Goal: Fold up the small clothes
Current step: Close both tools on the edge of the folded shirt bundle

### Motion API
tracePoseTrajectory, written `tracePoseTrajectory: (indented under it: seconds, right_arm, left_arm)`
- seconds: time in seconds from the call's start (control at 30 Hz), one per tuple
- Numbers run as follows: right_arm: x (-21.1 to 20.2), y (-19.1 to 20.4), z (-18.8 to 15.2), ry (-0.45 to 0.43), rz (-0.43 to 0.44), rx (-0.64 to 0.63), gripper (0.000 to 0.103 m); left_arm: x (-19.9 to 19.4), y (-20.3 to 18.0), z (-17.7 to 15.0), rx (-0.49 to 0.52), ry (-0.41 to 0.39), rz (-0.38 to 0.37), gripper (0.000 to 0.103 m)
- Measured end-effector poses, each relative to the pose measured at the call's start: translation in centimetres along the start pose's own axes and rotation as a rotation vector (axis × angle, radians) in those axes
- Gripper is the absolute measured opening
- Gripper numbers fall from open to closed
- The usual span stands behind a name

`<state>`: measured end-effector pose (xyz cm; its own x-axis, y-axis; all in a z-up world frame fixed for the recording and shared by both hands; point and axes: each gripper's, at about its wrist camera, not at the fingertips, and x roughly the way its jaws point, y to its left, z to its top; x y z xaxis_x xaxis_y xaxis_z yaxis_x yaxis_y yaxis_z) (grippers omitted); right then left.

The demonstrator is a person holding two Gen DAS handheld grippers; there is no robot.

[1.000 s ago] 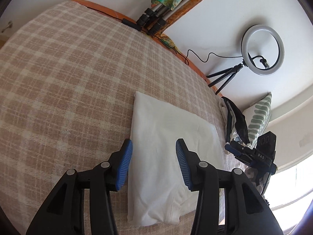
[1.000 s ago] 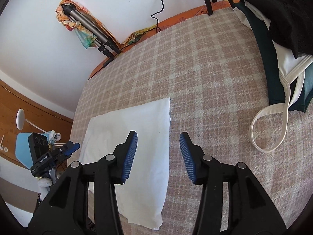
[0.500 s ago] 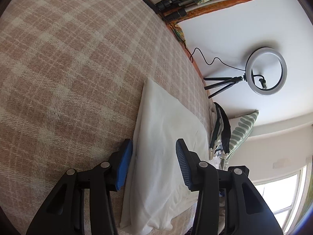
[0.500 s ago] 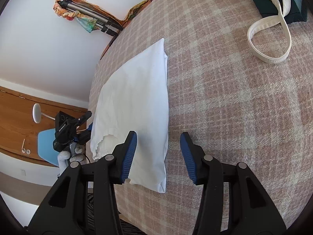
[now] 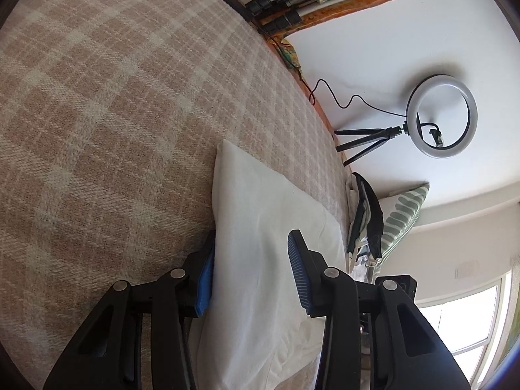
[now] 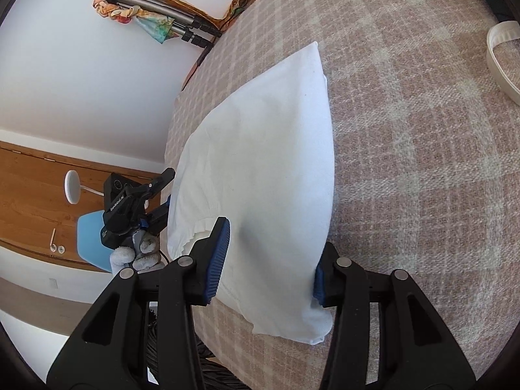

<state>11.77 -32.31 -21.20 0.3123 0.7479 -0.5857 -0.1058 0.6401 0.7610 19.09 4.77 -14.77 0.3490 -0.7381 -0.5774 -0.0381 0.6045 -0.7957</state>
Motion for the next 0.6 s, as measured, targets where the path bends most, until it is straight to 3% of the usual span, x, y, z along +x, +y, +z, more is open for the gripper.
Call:
tracePoseTrajectory:
  seconds: [0.07, 0.17, 0.3, 0.4, 0.6]
  right_arm:
    - [0.2, 0.7, -0.1, 0.000, -0.039, -0.028, 0.020]
    - [0.1, 2.2, -0.3, -0.018, -0.108, -0.086, 0.015]
    - [-0.5, 5.1, -1.3, -0.059, -0.243, -0.221, 0.012]
    - [-1.1, 7.2, -2.2, -0.093, -0.307, -0.313, 0.011]
    - [-3.1, 9.5, -3.0, -0.156, -0.382, -0.422, 0.011]
  left_arm:
    - [0.2, -0.9, -0.3, 0.059, -0.005, 0.048, 0.013]
    - [0.1, -2.7, -0.9, 0.160, -0.036, 0.114, 0.011]
    - [-0.5, -5.7, -1.9, 0.306, -0.080, 0.165, 0.010]
    - [-1.0, -7.1, -2.5, 0.366, -0.102, 0.162, 0.009]
    - [-1.5, -9.1, -3.2, 0.372, -0.122, 0.120, 0.009]
